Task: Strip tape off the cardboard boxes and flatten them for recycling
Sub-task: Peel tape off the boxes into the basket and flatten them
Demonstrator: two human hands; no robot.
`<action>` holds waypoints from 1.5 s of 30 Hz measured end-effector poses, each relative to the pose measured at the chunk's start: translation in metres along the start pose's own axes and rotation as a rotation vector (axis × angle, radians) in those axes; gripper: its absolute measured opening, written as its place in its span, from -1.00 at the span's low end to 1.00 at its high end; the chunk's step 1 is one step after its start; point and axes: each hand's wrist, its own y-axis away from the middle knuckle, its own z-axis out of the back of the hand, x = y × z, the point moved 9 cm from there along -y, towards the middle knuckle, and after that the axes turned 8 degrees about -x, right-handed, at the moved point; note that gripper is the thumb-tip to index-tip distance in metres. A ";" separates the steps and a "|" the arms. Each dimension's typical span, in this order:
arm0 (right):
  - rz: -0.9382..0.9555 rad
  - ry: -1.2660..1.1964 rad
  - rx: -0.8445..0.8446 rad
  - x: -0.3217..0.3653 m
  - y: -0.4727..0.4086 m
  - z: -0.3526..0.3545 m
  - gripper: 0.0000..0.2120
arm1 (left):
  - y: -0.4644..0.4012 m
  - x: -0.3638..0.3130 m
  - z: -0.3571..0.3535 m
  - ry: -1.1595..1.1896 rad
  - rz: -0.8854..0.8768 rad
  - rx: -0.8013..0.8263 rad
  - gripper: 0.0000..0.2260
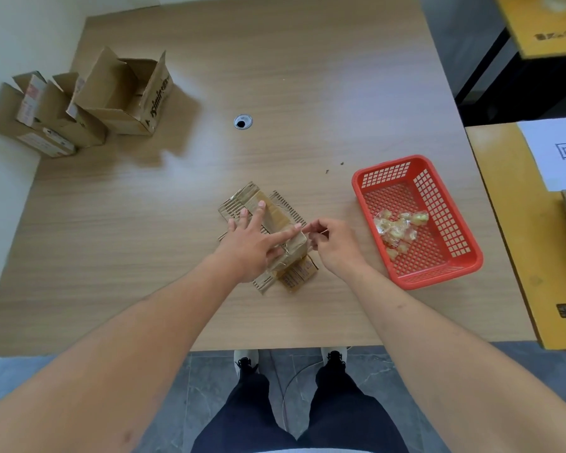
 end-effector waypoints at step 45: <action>-0.151 -0.276 -0.215 0.004 0.038 0.019 -0.85 | 0.001 -0.010 -0.005 0.050 0.208 -0.034 -0.53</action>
